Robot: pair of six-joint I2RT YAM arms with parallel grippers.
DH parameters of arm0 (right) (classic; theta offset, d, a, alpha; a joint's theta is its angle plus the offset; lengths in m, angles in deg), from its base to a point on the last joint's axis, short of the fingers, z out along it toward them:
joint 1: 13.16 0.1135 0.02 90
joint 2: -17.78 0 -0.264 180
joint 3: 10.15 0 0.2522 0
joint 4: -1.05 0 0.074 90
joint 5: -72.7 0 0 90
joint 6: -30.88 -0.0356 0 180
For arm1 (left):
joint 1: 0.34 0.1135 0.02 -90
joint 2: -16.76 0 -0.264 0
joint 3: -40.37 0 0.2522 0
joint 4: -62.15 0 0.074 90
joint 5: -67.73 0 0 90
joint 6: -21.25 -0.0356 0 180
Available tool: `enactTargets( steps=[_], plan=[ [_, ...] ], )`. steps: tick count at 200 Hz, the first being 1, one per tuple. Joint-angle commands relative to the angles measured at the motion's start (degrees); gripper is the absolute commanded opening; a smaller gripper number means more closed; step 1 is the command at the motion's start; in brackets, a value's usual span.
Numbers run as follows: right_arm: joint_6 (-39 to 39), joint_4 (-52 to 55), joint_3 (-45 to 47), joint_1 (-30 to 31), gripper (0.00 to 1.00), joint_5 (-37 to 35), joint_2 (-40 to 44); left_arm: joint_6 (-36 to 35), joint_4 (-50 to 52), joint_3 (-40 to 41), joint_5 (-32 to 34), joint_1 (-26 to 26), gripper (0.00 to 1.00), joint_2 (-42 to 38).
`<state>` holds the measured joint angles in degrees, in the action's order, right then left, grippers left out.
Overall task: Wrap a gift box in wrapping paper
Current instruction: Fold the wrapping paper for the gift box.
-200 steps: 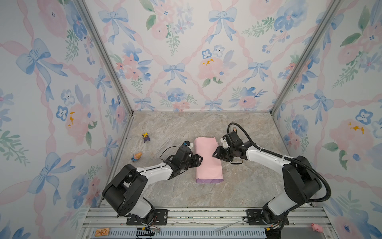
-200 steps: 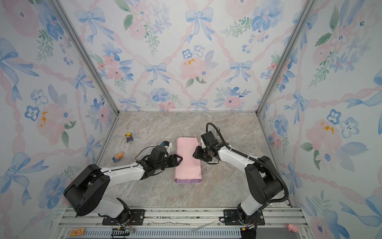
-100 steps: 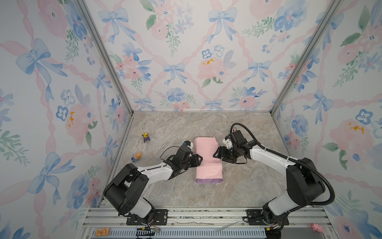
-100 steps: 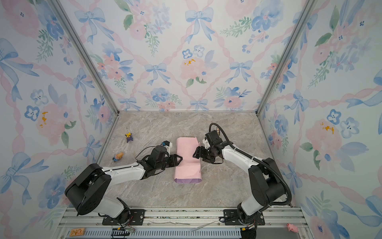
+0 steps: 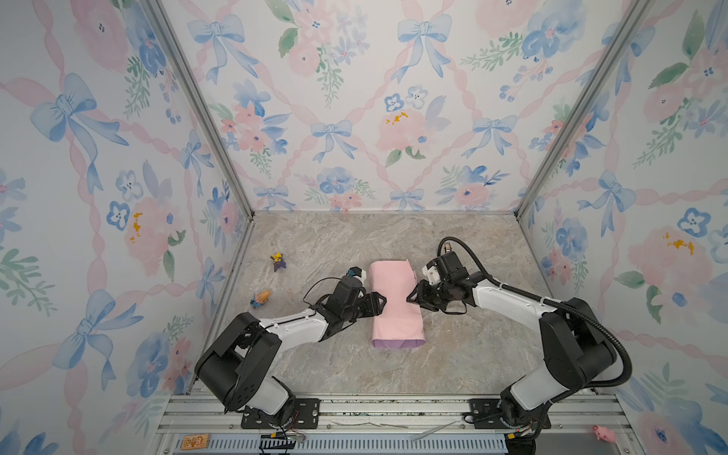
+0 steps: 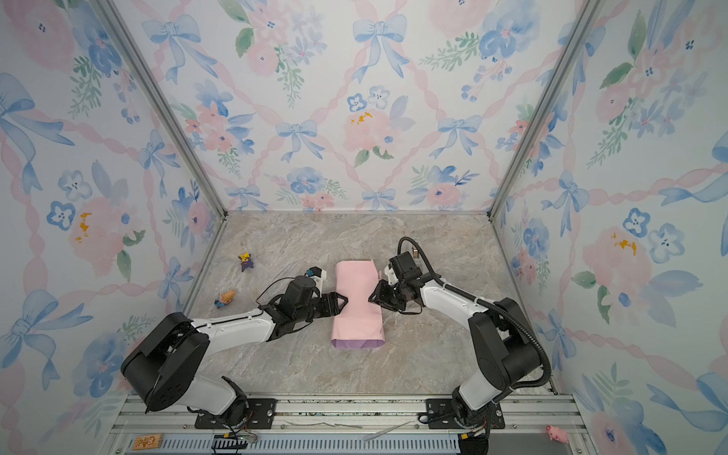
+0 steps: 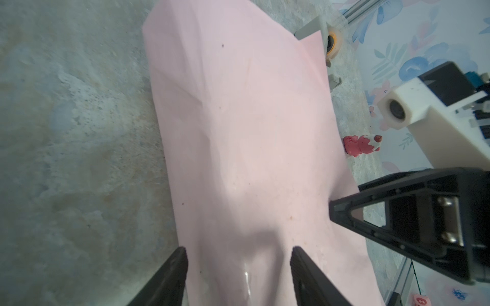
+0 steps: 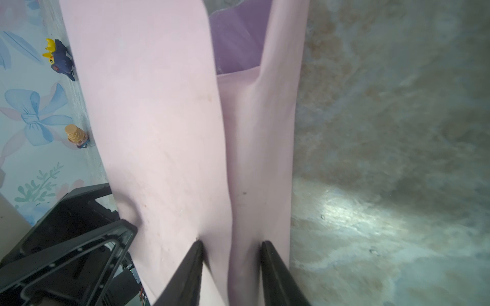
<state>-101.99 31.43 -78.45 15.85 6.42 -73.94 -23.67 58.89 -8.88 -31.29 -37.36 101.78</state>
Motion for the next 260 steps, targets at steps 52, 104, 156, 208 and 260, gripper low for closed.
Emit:
enactTargets(
  steps=[52, 104, 156, 208, 260],
  plan=[
    [-1.4, 0.5, -0.2, 1.3, 0.59, -4.0, 1.0, -1.6, 0.8, 0.2, 0.7, 1.3, 0.44, 1.3],
    [3.7, 5.2, -2.4, -1.8, 0.70, 0.5, 0.4, -2.2, 0.9, 0.9, 1.0, 1.4, 0.44, -0.2],
    [2.9, 1.8, -2.7, -1.6, 0.53, 3.7, -2.6, -3.2, 1.2, 0.3, 0.5, 1.4, 0.45, 0.2],
    [1.0, -1.4, 1.9, -1.3, 0.33, 0.8, -2.2, -4.5, 2.5, -2.7, 1.6, 1.7, 0.53, -1.2],
    [-0.6, -4.2, 3.4, -0.9, 0.29, 0.5, -2.2, -11.5, 9.1, -10.2, 4.1, 1.6, 0.51, -6.8]
  ],
)
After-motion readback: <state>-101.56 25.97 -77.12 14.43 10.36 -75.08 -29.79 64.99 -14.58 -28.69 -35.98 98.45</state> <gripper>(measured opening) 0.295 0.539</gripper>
